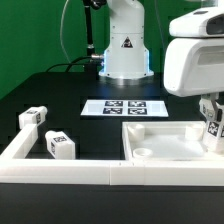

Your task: Assemble one leg

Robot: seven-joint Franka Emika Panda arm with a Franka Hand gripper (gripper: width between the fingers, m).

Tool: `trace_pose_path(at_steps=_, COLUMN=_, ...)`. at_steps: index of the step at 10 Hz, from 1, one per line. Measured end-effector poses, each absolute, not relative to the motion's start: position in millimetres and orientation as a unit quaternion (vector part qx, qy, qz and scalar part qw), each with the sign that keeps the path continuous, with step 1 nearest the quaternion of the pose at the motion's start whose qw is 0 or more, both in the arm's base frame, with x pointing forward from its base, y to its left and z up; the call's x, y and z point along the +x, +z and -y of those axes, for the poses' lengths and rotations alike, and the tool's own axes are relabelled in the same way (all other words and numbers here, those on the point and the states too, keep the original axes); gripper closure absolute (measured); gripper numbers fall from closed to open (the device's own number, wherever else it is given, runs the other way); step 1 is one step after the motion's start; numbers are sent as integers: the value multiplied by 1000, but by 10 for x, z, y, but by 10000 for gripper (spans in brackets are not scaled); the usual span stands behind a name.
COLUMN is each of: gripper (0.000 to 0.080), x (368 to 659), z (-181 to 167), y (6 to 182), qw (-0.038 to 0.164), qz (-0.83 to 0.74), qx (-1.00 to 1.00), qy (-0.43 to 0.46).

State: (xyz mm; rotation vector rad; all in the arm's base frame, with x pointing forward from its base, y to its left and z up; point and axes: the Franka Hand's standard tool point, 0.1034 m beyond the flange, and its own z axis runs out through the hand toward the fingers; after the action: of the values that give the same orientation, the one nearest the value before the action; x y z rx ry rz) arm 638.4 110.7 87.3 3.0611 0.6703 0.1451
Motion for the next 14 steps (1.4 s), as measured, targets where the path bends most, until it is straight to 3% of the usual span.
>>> trace_pose_path(at_steps=6, gripper=512, x=6340, z=-1092, y=862, qw=-47, qz=117, qx=991, qy=51)
trace_pose_path(at_steps=10, gripper=512, x=6347, z=-1060, y=864, qw=-54, qz=235, qx=969, qy=48)
trace_pose_path(at_steps=14, gripper=512, x=6300, z=-1074, y=850, qw=-74, qz=467, qx=880, qy=36)
